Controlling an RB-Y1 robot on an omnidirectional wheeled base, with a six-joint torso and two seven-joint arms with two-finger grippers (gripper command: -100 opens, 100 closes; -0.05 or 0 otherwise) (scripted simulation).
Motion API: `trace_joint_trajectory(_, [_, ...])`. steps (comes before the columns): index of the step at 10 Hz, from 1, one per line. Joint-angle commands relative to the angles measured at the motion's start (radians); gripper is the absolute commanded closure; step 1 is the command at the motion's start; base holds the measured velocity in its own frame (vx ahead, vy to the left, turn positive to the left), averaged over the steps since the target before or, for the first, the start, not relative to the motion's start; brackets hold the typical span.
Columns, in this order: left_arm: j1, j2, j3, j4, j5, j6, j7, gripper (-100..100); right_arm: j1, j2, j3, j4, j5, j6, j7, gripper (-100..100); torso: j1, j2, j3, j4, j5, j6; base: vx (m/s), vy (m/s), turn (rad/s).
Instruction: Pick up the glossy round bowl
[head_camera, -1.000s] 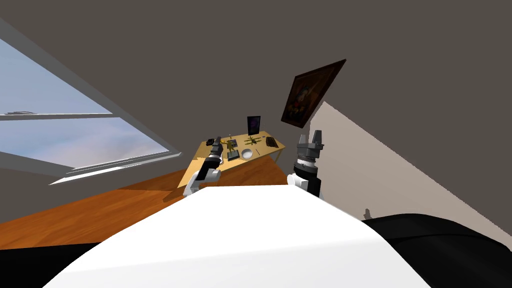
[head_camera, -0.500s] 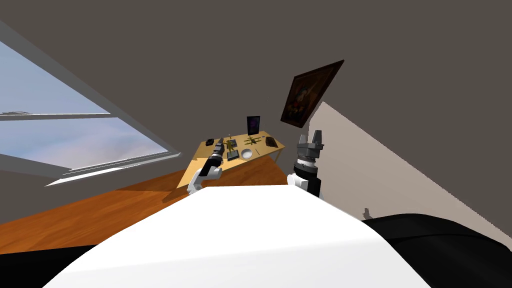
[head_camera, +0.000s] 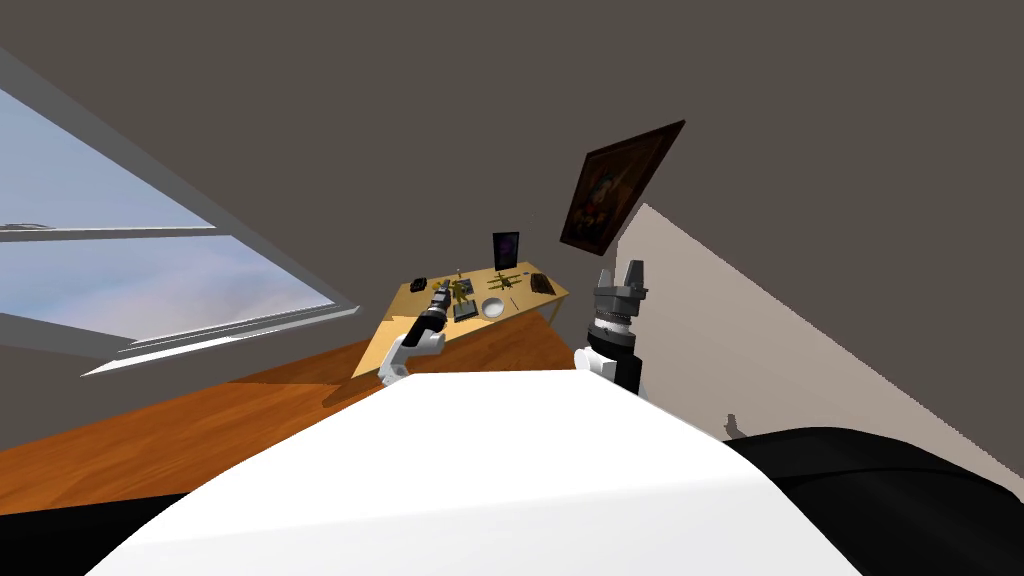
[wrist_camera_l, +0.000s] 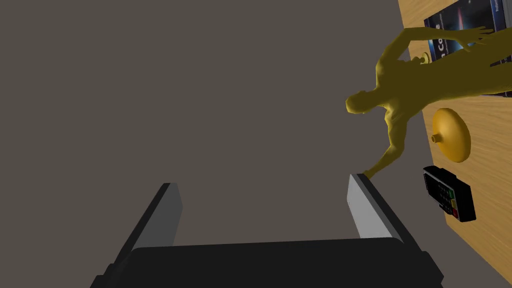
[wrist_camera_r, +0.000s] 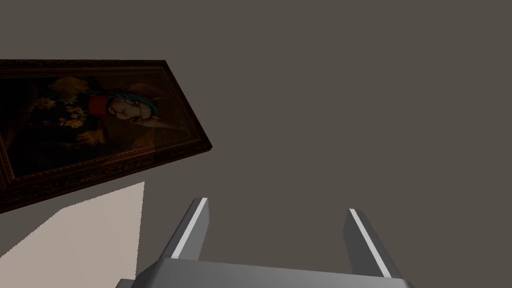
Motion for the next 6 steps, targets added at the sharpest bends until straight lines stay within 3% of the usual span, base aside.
trace_joint_trajectory(1, [-0.031, 0.001, 0.002, 0.033, 0.005, 0.05, -0.013, -100, 0.0, 0.0, 0.0, 0.0, 0.0, 0.0, 0.0, 0, 0.0, 0.0, 0.0, 0.0, 0.0, 0.0, 0.001, -0.005, -0.025])
trace_joint_trajectory(2, [-0.031, 0.001, 0.002, 0.033, 0.005, 0.073, -0.013, -100, 0.0, 0.0, 0.0, 0.0, 0.0, 0.0, 0.0, 0, 0.0, 0.0, 0.0, 0.0, 0.0, 0.0, 0.002, -0.004, -0.021])
trace_joint_trajectory(3, [-0.061, 0.003, 0.005, 0.069, 0.011, 0.101, -0.025, -100, 0.0, 0.0, 0.0, 0.0, 0.0, 0.0, 0.0, 0, 0.0, 0.0, 0.0, 0.0, 0.0, 0.0, 0.004, -0.007, -0.033])
trace_joint_trajectory(5, [-0.061, 0.003, 0.005, 0.069, 0.011, 0.145, -0.025, -100, 0.0, 0.0, 0.0, 0.0, 0.0, 0.0, 0.0, 0, 0.0, 0.0, 0.0, 0.0, 0.0, 0.0, 0.002, -0.003, -0.009])
trace_joint_trajectory(6, [-0.091, 0.004, 0.007, 0.105, 0.017, 0.181, -0.037, -100, 0.0, 0.0, 0.0, 0.0, 0.0, 0.0, 0.0, 0, 0.0, 0.0, 0.0, 0.0, 0.0, 0.0, 0.005, -0.005, -0.029])
